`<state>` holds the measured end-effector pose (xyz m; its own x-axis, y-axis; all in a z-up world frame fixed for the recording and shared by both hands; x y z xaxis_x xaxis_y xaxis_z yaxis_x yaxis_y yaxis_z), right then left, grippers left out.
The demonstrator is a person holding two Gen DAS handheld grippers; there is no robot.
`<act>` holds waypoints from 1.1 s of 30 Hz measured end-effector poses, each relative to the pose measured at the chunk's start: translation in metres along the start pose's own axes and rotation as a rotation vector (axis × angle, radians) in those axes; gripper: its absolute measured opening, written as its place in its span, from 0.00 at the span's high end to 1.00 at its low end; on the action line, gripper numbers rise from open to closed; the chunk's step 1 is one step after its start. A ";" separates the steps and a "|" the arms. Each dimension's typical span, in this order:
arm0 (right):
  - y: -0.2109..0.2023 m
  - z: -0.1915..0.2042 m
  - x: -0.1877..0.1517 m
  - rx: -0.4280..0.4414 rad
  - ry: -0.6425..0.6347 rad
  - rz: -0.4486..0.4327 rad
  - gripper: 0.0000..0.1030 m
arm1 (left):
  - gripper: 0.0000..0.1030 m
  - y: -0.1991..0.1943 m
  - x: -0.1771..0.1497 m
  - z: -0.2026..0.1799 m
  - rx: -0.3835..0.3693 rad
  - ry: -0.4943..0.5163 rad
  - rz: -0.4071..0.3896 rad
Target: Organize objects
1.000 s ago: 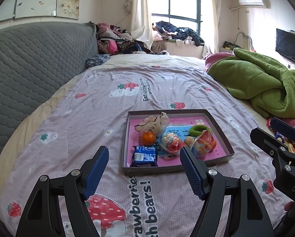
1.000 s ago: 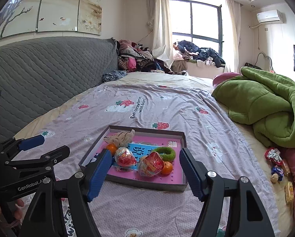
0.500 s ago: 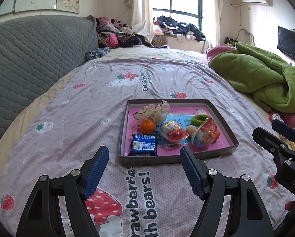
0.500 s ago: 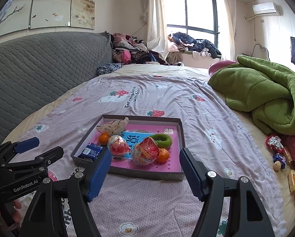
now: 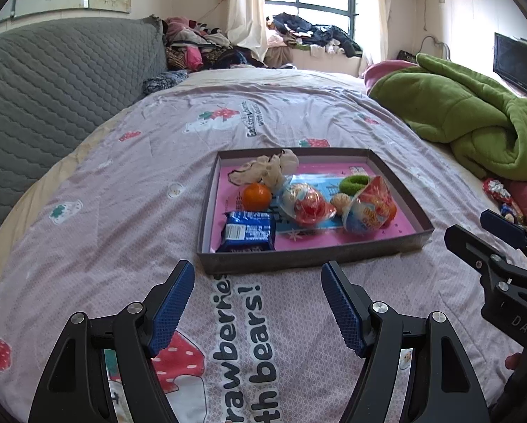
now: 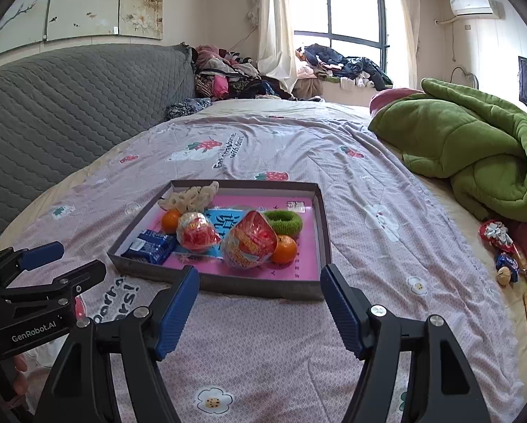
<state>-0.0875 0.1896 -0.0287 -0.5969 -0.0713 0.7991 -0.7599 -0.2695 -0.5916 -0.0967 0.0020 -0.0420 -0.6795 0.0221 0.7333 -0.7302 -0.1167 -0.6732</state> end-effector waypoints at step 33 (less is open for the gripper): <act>0.028 -0.010 -0.041 -0.025 -0.001 0.034 0.31 | 0.27 0.030 -0.032 -0.004 -0.017 -0.007 0.001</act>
<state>-0.0866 0.1943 -0.0788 -0.6220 -0.0814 0.7788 -0.7453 -0.2433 -0.6207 -0.0970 0.0021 -0.0857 -0.6801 0.0149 0.7330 -0.7304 -0.1001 -0.6756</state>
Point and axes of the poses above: each gripper's, at about its wrist camera, not at the fingertips, and y roughly the way its jaws point, z to its left, x to its top, the point moved 5 cm from there along y, roughly the way its jaws point, and after that the axes turned 8 degrees about x, right-handed, at the moved point
